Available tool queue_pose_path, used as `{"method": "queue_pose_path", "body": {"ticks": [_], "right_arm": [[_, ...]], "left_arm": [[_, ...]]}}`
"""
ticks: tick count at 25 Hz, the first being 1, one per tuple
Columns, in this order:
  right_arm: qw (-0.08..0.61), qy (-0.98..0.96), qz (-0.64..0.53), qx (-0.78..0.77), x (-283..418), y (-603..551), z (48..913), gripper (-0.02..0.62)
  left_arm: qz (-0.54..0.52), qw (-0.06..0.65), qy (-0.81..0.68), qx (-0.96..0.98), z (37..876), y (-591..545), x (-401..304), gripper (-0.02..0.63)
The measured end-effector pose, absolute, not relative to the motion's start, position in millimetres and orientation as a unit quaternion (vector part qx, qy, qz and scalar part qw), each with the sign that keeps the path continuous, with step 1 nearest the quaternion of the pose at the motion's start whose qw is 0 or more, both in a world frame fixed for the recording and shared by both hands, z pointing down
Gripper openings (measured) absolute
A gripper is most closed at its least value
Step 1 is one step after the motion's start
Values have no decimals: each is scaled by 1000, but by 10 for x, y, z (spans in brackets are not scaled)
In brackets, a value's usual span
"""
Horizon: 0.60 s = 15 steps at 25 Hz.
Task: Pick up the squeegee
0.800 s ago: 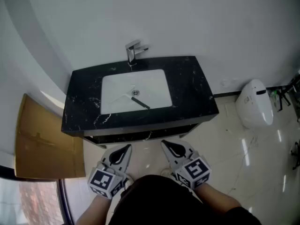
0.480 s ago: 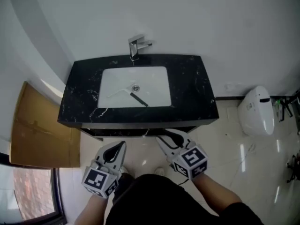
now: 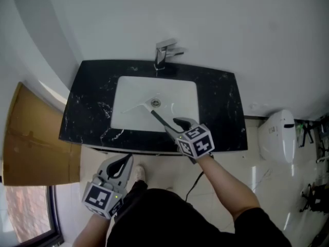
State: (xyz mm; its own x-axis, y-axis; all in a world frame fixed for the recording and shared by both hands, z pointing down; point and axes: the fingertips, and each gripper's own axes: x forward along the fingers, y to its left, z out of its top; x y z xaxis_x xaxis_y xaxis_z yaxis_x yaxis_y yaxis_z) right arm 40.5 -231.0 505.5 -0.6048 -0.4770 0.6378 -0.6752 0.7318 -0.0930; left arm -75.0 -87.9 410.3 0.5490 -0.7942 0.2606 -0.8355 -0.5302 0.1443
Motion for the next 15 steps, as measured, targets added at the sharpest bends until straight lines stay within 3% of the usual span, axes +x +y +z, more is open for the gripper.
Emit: {"method": "queue_pose_path", "body": {"ticks": [9,15], "right_arm": [[443,-813,222,306,5,-3110,6275,176],[484,-793,260,264,-99,-3258,6652,175]], "left_arm": [[152,161,-393,892,4738,-2488,-836,0],[181,207,-365,889,5244,-3025,-740,0]]}}
